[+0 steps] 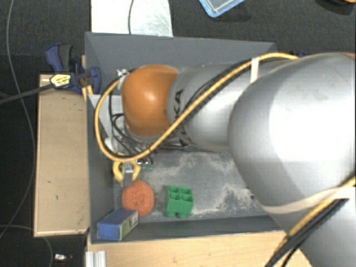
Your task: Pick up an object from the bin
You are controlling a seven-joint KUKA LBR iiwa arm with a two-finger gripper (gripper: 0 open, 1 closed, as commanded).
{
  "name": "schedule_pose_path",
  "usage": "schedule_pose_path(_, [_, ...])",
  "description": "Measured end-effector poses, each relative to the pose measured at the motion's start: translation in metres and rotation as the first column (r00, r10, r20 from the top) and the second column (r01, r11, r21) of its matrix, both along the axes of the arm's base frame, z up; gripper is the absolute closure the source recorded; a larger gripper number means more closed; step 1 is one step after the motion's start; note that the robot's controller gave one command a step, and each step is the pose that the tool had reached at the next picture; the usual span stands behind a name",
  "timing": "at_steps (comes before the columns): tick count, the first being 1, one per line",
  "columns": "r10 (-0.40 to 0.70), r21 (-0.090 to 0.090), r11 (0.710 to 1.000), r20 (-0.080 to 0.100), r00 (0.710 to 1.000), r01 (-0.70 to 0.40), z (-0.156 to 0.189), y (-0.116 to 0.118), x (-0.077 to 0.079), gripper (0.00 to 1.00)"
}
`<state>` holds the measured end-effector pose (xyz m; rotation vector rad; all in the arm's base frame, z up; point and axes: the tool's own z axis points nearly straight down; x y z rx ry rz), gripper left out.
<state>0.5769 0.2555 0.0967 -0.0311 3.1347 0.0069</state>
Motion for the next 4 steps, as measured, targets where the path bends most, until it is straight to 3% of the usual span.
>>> schedule_pose_path(1, [0.055,0.002,0.998,0.007,0.998,-0.055,0.044,-0.001,0.001,0.00])
schedule_pose_path(2, [-0.243,-0.001,0.970,-0.004,0.970,0.243,0.011,-0.005,-0.003,0.00])
schedule_pose_path(3, [-0.246,0.008,0.969,0.006,0.969,0.246,-0.027,-0.002,0.010,0.00])
schedule_pose_path(4, [-0.514,0.004,0.858,-0.003,0.858,0.514,-0.026,-0.004,-0.011,1.00])
